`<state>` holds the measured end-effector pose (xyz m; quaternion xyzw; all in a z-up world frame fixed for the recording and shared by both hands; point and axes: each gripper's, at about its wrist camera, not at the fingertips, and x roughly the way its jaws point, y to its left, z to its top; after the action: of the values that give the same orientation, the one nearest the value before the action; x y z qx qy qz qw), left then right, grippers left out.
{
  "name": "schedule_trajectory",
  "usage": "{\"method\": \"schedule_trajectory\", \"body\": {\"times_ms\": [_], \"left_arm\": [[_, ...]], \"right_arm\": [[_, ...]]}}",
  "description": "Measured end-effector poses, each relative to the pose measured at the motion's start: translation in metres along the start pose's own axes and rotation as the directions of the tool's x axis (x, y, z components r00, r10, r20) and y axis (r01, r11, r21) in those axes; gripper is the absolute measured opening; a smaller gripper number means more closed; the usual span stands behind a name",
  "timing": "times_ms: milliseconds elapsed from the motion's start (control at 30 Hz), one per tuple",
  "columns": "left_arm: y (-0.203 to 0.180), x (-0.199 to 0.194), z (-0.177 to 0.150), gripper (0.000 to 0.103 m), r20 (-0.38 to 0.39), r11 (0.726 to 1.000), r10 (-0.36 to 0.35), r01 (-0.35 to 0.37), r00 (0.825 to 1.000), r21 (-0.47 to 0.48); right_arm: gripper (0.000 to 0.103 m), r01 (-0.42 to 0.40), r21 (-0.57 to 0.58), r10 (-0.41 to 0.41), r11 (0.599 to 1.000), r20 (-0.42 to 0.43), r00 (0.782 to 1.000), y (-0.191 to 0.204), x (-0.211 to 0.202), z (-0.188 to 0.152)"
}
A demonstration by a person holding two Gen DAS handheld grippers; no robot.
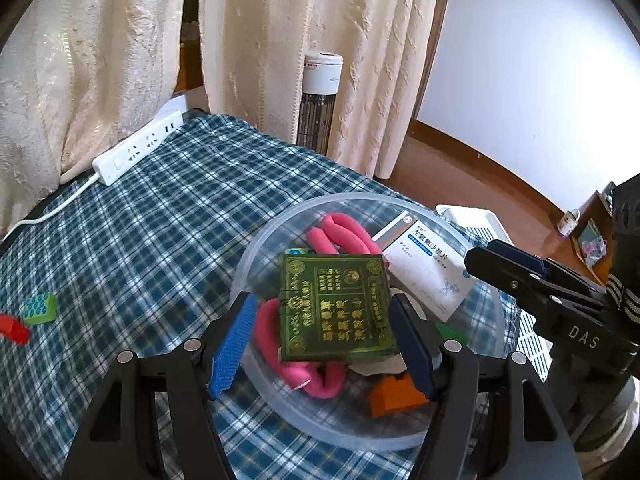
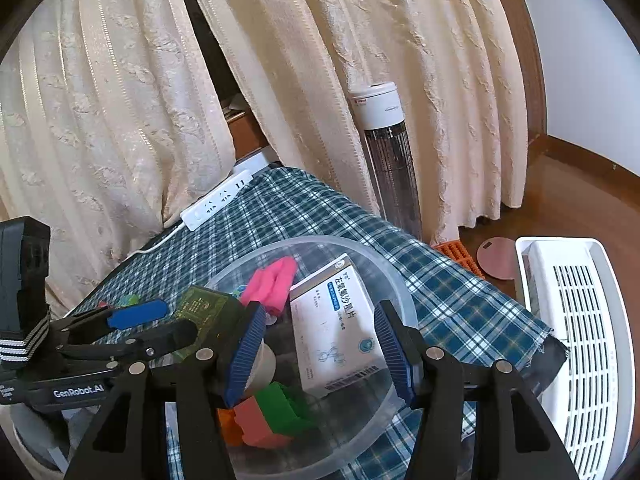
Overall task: Organize objects
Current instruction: 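Lower the olive box into the bowl and open the left gripper while the right releases the curler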
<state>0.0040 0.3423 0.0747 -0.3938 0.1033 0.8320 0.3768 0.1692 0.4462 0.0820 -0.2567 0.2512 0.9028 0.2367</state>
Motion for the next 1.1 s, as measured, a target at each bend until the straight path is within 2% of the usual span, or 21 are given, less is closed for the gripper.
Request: {"method": "schedule_trajectory", "body": {"times_ms": [267, 833, 1100], "left_arm": [[0.020, 0.004, -0.008, 0.070, -0.022, 0.997, 0.058, -0.059, 0.998, -0.048], [0.031, 0.002, -0.006, 0.070, -0.006, 0.996, 0.061, -0.061, 0.998, -0.072], [0.048, -0.012, -0.012, 0.070, 0.005, 0.991, 0.097, -0.097, 0.995, -0.097]], "right_arm": [[0.060, -0.009, -0.011, 0.009, 1.000, -0.003, 1.000, 0.009, 0.000, -0.001], [0.060, -0.024, -0.032, 0.024, 0.999, 0.000, 1.000, 0.024, -0.004, -0.002], [0.060, -0.057, -0.055, 0.057, 0.997, 0.000, 0.998, 0.045, -0.006, -0.003]]}}
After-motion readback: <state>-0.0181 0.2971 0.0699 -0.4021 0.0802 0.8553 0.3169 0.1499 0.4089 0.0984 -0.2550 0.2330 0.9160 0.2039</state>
